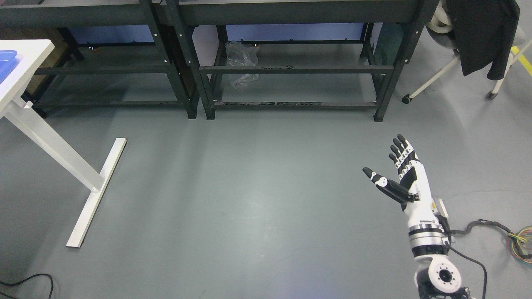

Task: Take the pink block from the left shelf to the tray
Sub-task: 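Drive toward the shelf, raising the right hand near the green tray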

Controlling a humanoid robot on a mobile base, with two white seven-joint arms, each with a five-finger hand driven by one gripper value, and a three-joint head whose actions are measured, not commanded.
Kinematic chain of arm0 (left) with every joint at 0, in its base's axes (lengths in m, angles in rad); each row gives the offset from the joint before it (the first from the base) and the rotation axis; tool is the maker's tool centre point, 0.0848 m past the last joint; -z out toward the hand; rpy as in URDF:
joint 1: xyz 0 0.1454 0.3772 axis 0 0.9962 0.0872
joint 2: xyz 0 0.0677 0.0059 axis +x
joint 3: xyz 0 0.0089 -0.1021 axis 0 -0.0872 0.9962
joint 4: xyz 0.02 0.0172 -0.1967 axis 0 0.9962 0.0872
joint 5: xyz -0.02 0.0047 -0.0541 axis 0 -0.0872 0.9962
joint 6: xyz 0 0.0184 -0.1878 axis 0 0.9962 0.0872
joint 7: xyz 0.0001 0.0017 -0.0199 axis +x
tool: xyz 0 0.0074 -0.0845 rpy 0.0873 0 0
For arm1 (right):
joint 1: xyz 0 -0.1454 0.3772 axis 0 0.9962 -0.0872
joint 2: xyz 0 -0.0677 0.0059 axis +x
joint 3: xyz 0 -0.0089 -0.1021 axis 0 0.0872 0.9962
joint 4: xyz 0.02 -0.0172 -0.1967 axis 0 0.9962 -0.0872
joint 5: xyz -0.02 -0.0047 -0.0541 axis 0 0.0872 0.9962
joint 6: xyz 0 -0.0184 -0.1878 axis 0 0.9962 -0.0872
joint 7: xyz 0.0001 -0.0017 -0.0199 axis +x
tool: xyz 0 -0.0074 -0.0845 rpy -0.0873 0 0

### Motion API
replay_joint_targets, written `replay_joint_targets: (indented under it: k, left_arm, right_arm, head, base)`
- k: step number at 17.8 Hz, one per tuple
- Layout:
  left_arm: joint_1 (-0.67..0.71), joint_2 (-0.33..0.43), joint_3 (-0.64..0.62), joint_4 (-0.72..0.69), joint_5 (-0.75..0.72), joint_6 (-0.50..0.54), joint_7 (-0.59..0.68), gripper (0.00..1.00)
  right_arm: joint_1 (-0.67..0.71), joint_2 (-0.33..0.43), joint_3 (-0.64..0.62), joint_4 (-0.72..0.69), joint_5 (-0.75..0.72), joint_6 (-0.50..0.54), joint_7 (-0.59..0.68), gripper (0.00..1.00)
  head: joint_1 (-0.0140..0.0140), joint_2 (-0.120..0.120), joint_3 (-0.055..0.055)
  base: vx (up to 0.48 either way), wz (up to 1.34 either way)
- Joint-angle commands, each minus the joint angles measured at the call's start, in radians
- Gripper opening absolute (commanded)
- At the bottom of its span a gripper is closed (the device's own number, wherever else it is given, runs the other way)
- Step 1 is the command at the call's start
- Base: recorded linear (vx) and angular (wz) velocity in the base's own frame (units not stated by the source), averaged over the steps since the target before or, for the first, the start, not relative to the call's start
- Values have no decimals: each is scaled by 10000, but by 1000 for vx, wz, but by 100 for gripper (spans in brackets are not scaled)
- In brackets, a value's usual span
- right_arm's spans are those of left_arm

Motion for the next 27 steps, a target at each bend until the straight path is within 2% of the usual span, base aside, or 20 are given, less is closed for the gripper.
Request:
replay_joint_targets:
  k: [1, 13, 14, 18, 22, 24, 27]
  left_arm:
    - [-291, 175, 0, -174, 0, -4, 8, 100]
    - [-291, 175, 0, -174, 0, -4, 8, 100]
    - [-291, 175, 0, -174, 0, -4, 8, 100]
    - [-291, 175, 0, -174, 0, -4, 8, 100]
    - [-291, 175, 0, -174, 0, -4, 8, 100]
    - [-291, 175, 0, -174, 0, -4, 8, 100]
    - [-306, 175, 0, -174, 0, -4, 8, 100]
  right_arm:
    - [6, -175, 194, -4, 11, 28, 21, 100]
    - [6, -175, 209, 27, 361, 13, -56, 100]
    - [6, -175, 164, 26, 1077, -2, -177, 99]
    - [-147, -175, 87, -20, 6167, -49, -1709, 99]
    - [-300, -175, 117, -280, 10937, -79, -2293, 99]
    - [-363, -175, 102, -281, 11805, -64, -2480, 99]
    - [-286, -175, 178, -280, 11685, -155, -2418, 100]
  head:
    - [0, 0, 0]
    - [0, 0, 0]
    - [0, 0, 0]
    - [0, 0, 0]
    - [0, 0, 0]
    - [0, -1, 0]
    - [0, 0, 0]
  base:
    - [0, 0]
    - [0, 0]
    - [0, 0]
    - [20, 3]
    - [85, 9]
    - [137, 22]
    - [182, -3]
